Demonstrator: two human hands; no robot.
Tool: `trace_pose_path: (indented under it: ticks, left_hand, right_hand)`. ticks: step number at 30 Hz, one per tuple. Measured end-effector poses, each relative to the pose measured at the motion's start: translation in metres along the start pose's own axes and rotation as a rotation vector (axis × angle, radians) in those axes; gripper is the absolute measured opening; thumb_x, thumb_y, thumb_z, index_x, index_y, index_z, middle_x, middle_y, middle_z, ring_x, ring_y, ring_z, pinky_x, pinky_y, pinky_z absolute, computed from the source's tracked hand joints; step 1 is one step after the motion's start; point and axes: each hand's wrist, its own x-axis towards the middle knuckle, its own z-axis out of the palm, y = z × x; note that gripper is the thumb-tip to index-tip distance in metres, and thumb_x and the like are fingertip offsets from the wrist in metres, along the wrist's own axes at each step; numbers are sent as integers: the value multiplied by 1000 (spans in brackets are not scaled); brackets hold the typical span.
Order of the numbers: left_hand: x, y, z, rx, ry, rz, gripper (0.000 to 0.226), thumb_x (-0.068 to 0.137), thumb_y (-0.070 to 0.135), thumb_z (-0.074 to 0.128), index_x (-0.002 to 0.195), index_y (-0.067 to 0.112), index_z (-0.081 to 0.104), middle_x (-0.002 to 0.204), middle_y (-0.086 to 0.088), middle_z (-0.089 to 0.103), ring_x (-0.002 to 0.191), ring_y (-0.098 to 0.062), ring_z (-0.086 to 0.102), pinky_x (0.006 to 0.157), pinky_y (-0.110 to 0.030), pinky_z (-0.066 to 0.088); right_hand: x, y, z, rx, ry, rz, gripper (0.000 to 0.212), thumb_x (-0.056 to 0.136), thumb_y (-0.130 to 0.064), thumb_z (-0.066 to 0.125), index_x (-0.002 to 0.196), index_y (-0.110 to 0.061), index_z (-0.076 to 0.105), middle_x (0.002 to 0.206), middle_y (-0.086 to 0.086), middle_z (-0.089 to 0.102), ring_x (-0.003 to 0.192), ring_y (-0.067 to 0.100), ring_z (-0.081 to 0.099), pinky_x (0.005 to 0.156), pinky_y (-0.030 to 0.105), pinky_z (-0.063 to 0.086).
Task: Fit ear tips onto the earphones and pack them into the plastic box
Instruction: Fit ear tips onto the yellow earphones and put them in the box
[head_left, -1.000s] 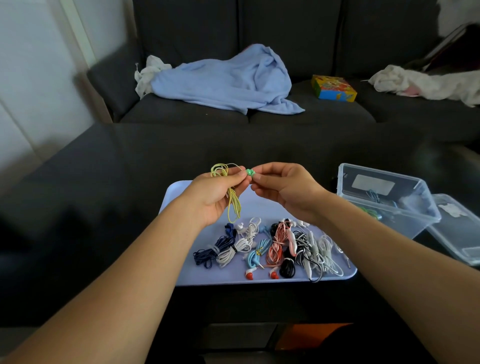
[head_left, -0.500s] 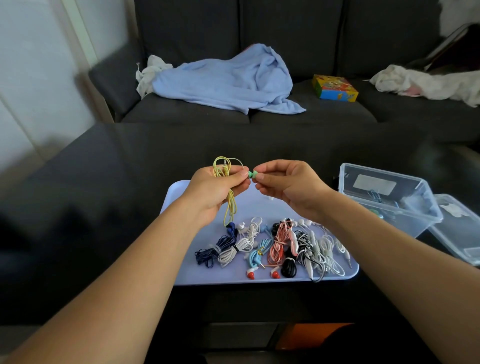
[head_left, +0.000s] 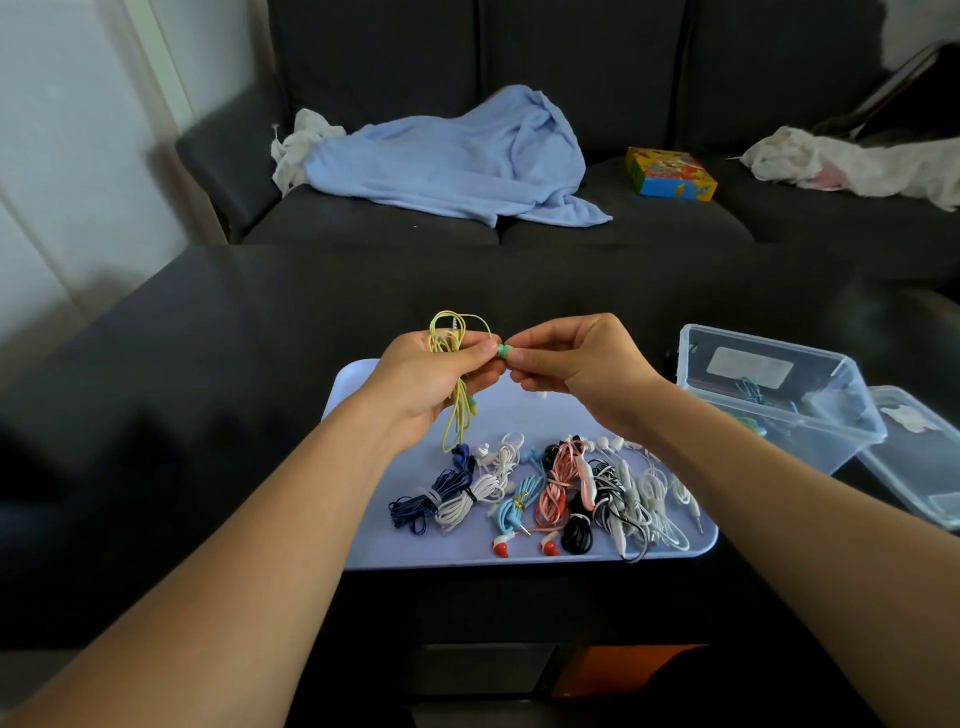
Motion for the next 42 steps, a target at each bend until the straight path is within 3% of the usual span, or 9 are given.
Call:
trace_pose_path:
  ticks: [16,21,25,28,33,38,42]
  left_hand:
    - [-8,7,0,-82,-112,-90,12,94,5,63,101,1,71,75,-7,72,62,-8,68,59,-16,56]
    - [-11,9,3,-163,-139,-144,10,95,8,62,91,3,70,68,-5,69,56,-7,65,55,-15,55]
    - [-12,12,5,-220,-144,-164,12,95,9,62,91,2,71,67,-4,68,55,-6,64,55,-14,55]
    - [-13,12,5,-229,-154,-153,13,95,9,62,93,2,72,68,-4,70,56,-6,65,55,-14,56]
    - [-15,12,2,-228,-165,-158,14,94,10,62,98,2,72,68,-3,69,55,-5,64,54,-14,55]
    - [-13,12,-2,-218,-167,-202,13,90,11,65,96,2,72,74,-4,70,54,-4,60,52,-13,54]
    - [-14,11,-4,-185,-200,-186,14,87,11,65,95,2,72,78,-6,73,54,-4,59,53,-12,54]
  right_hand:
    - [-4,-5,-6,-156,-51,-125,6,79,-6,79,85,-7,78,73,6,74,66,12,65,63,23,54]
    - [-5,-11,-5,-125,-41,-187,16,66,-18,84,80,-11,79,79,9,76,76,28,63,75,40,53]
    - [-6,-14,-5,-93,-54,-196,14,69,-13,82,82,-9,78,73,1,76,67,15,64,59,20,50]
    - [-5,-13,-5,-70,-50,-176,10,75,-2,80,82,-7,77,70,-1,75,62,8,63,56,17,48]
    - [-5,-14,-4,-103,-56,-179,12,71,-7,81,82,-8,77,72,1,76,66,12,65,62,23,53]
    - [-8,-16,-1,-144,-61,-202,19,64,-18,82,81,-10,78,78,7,77,76,26,66,80,51,57]
    - [-7,-15,-3,-107,-93,-159,16,62,-16,82,77,-12,79,77,7,76,76,24,65,79,45,55]
